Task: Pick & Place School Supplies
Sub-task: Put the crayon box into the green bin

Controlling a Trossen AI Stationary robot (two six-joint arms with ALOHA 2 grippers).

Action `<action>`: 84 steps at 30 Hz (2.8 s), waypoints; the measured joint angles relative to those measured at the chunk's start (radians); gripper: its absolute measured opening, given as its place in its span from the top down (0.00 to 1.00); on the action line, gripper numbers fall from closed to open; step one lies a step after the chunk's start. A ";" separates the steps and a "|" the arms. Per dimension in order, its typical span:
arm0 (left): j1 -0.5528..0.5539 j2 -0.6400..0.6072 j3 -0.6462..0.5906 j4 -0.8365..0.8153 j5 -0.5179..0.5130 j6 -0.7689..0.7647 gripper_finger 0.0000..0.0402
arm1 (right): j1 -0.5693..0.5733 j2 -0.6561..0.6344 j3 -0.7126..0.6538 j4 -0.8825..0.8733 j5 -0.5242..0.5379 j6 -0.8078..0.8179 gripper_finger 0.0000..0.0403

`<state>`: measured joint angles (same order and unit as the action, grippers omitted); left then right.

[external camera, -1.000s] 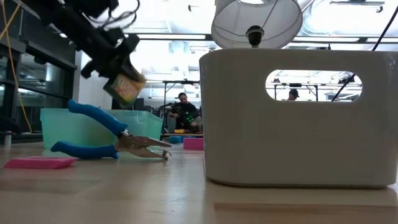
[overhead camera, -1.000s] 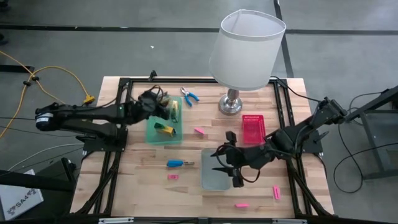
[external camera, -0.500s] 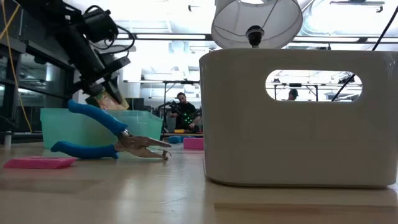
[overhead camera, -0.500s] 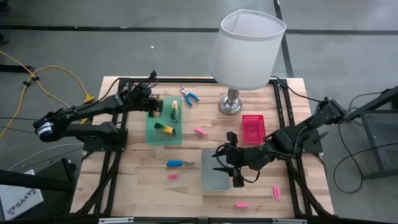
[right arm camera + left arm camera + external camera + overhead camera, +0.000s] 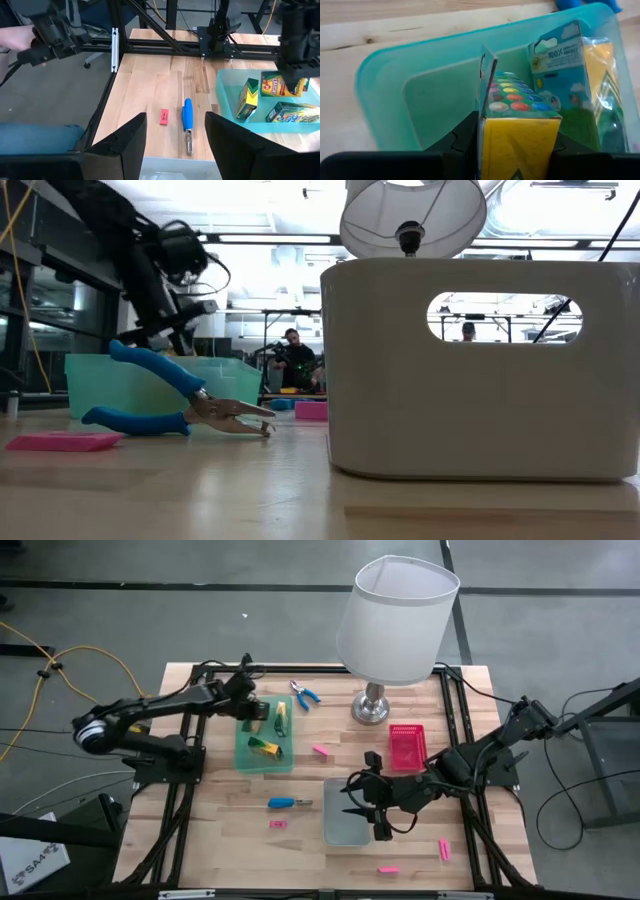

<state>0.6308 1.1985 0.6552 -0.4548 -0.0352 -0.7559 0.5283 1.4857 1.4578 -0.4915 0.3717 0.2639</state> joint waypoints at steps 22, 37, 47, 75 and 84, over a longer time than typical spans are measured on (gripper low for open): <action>-0.058 0.354 0.304 -0.285 0.006 0.034 0.69 | 0.002 0.001 0.000 -0.062 -0.008 0.029 0.52; -0.058 0.354 0.304 -0.281 -0.016 0.161 0.68 | 0.002 0.001 0.000 -0.074 -0.008 0.029 0.52; -0.058 0.354 0.304 -0.270 -0.019 0.168 0.68 | 0.002 0.001 0.000 -0.076 -0.036 0.029 0.52; -0.094 0.354 0.304 -0.266 0.006 0.161 0.66 | 0.002 0.001 0.000 -0.096 -0.147 0.025 0.52; -0.094 0.353 0.303 -0.260 0.005 0.184 0.66 | 0.002 0.001 0.000 -0.105 -0.147 0.027 0.52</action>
<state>0.5369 1.5520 0.9585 -0.7148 -0.0303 -0.5715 0.5304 1.4864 1.4578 -0.5968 0.2249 0.2911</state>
